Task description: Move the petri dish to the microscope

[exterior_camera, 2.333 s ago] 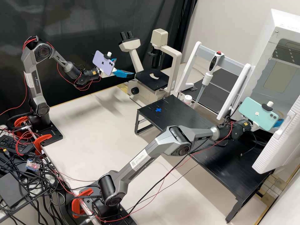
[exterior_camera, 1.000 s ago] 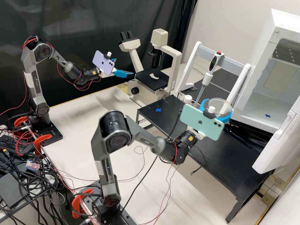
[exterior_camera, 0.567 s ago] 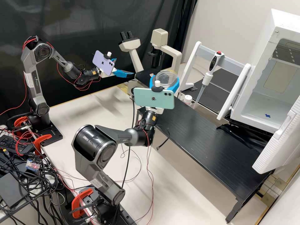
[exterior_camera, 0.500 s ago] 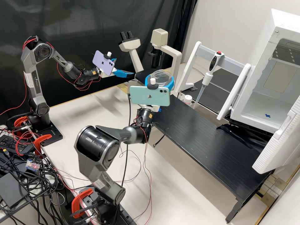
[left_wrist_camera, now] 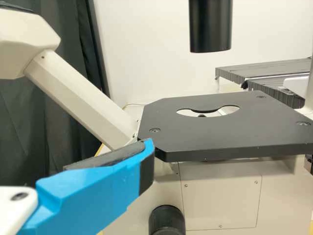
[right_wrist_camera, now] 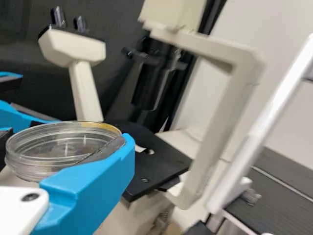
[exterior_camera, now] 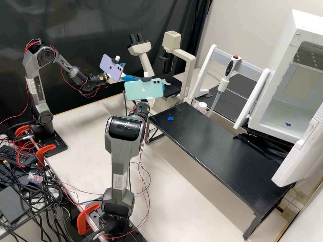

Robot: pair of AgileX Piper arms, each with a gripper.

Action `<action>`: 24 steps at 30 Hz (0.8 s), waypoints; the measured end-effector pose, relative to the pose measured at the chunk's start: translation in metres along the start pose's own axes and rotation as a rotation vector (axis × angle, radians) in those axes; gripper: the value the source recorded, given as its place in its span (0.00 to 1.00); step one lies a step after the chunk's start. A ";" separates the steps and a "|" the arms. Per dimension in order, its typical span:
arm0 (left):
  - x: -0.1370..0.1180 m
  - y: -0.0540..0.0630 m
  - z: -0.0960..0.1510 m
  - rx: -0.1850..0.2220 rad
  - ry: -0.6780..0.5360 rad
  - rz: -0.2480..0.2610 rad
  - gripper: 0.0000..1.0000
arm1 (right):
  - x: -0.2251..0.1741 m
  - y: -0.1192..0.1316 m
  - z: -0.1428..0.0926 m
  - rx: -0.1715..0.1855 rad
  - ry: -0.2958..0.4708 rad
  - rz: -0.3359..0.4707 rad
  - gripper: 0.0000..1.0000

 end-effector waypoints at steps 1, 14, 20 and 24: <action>0.000 0.000 0.000 0.000 0.000 0.000 1.00 | 0.007 -0.002 0.000 0.003 -0.005 -0.008 0.00; 0.000 0.000 0.000 0.000 0.000 0.000 1.00 | 0.075 -0.015 0.017 0.098 -0.119 -0.044 0.00; 0.000 0.000 0.000 0.000 0.000 0.000 1.00 | 0.099 -0.011 0.023 0.129 -0.159 -0.033 0.00; 0.000 0.000 0.000 0.000 0.000 0.000 1.00 | 0.113 -0.011 0.024 0.138 -0.161 -0.052 0.00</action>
